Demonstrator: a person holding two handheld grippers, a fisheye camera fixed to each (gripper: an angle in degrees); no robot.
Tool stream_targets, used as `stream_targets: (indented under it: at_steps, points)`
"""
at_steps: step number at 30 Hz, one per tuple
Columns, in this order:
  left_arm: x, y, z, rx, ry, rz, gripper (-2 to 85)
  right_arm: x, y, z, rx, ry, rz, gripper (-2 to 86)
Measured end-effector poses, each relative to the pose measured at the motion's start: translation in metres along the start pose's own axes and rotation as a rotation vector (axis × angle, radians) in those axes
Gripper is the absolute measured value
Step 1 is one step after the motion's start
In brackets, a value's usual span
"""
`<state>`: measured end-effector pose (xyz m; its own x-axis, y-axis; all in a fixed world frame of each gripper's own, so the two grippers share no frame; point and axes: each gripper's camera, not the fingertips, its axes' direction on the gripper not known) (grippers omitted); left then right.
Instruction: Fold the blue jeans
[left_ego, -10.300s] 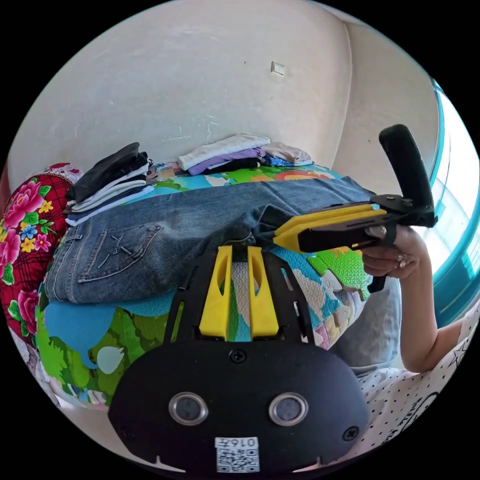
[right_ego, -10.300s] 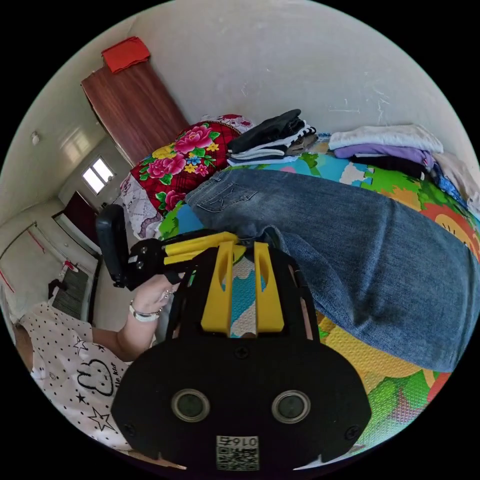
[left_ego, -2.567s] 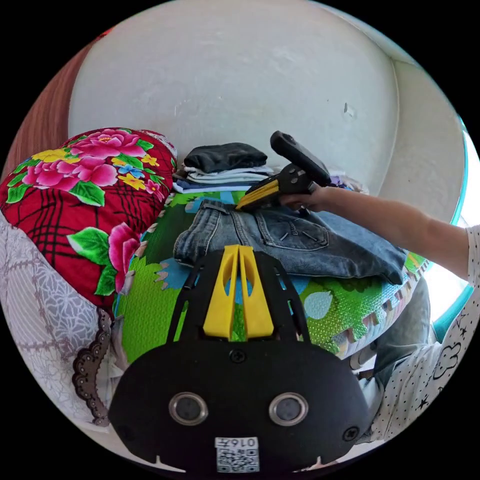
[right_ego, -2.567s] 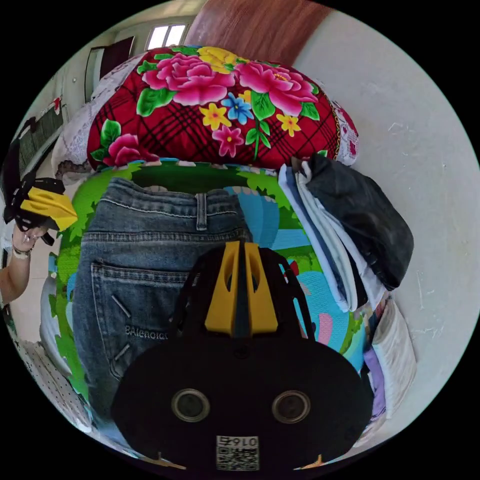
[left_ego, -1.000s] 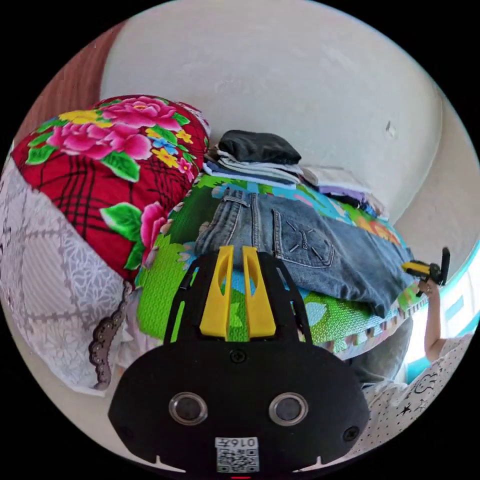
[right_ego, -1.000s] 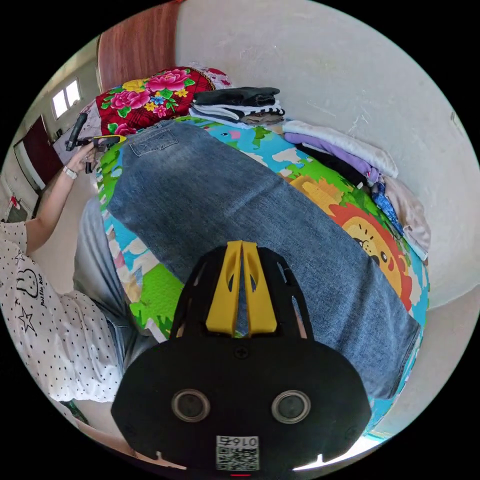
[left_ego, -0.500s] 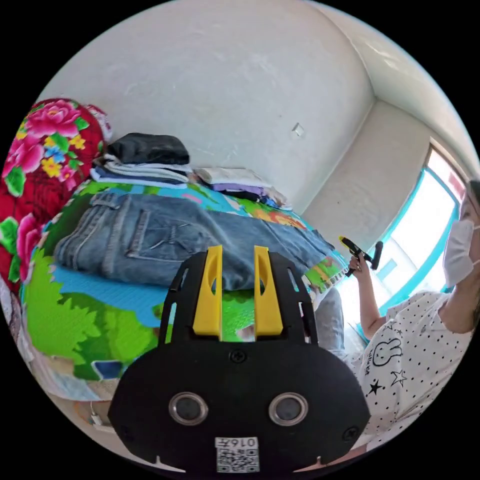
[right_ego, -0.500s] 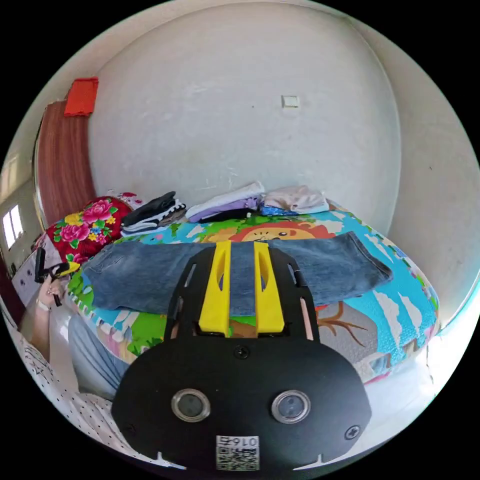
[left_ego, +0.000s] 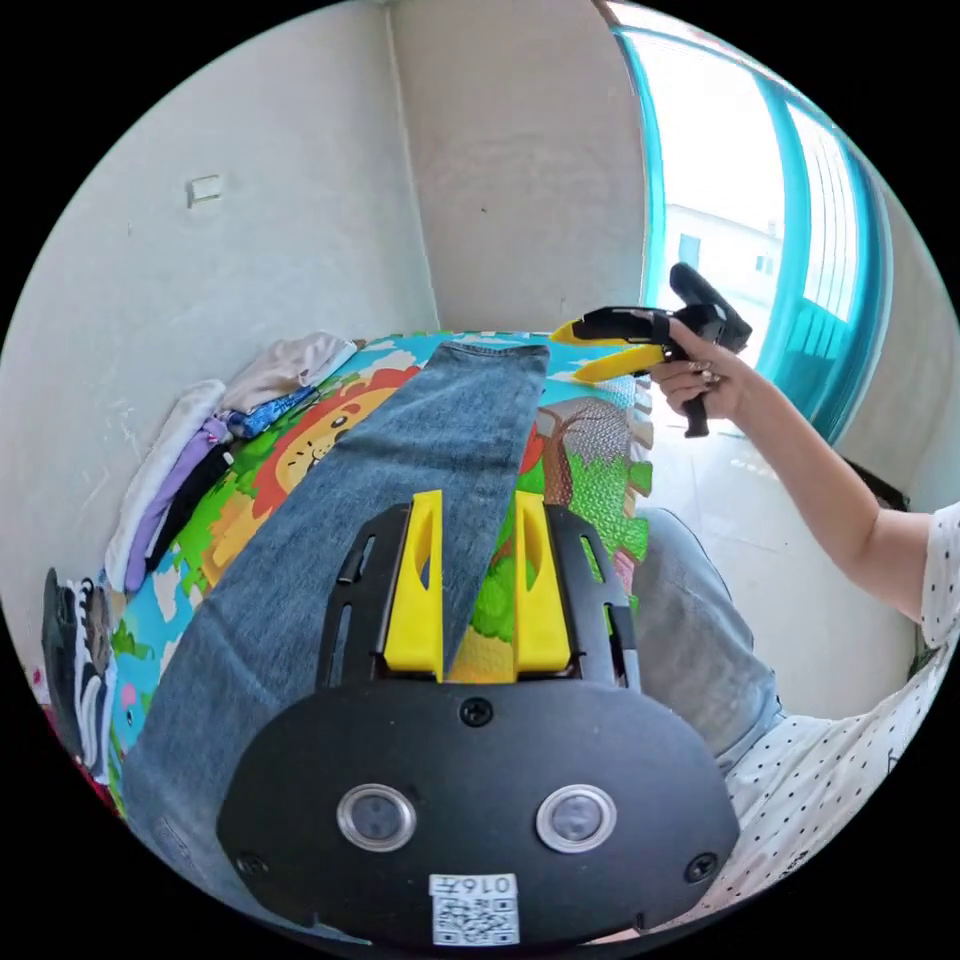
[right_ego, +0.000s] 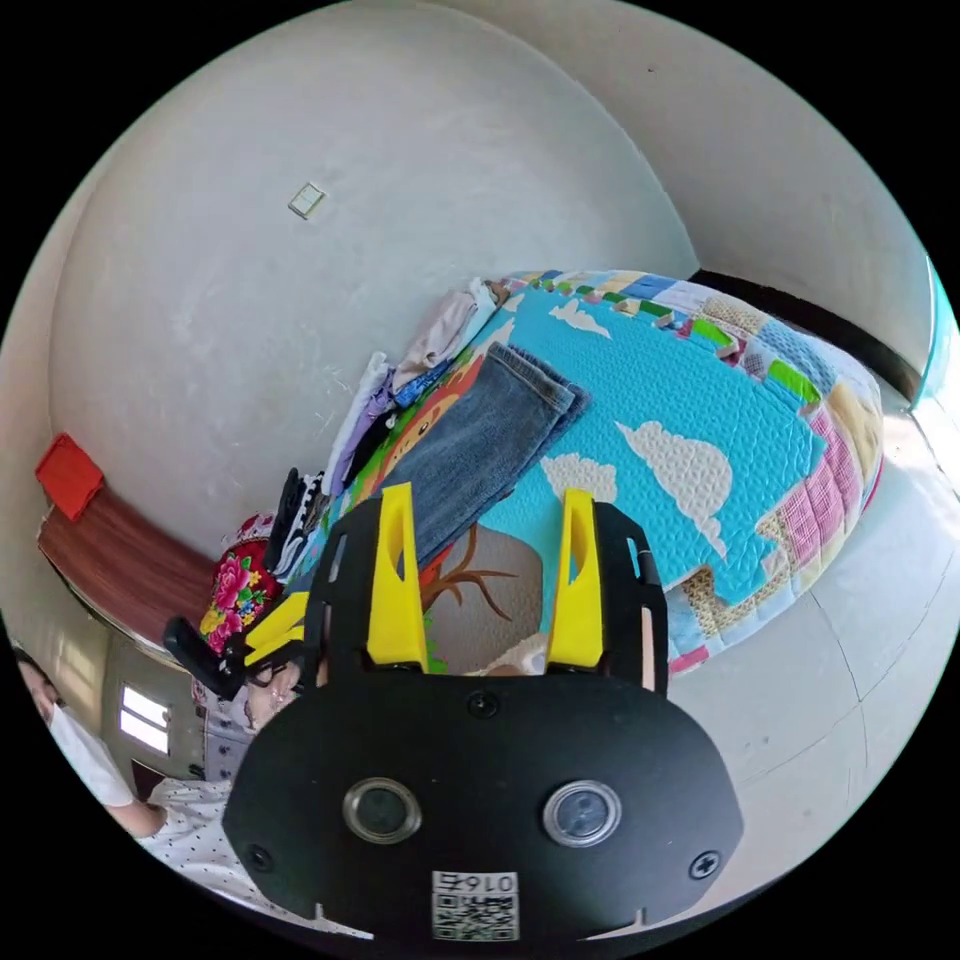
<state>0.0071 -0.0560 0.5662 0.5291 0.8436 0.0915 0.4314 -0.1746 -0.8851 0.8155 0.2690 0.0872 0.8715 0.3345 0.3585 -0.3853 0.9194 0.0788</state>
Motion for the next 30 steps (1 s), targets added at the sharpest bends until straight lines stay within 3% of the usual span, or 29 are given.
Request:
stream_targets:
  at_steps: [5,12,16,20,26,30]
  points:
    - [0.017,-0.088,0.015,-0.113,-0.013,0.032,11.6,0.068,-0.041,0.002,-0.086,-0.078,0.053,19.2]
    - [0.038,-0.185,-0.01,-0.097,-0.021,0.036,11.3,0.129,-0.071,0.008,-0.114,-0.052,0.068,16.1]
    - [0.05,-0.231,-0.022,-0.099,-0.052,0.037,11.7,0.166,-0.076,0.004,-0.072,-0.061,0.065,5.3]
    - [0.074,-0.295,-0.042,-0.061,-0.009,0.066,12.1,0.191,-0.083,-0.004,-0.047,-0.131,0.093,2.5]
    - [0.113,-0.395,-0.009,-0.175,-0.154,0.176,10.9,0.191,-0.109,-0.012,-0.079,-0.165,0.095,1.9]
    - [0.119,-0.442,-0.002,-0.194,-0.28,0.156,3.0,0.177,-0.12,-0.016,-0.103,-0.094,0.031,2.2]
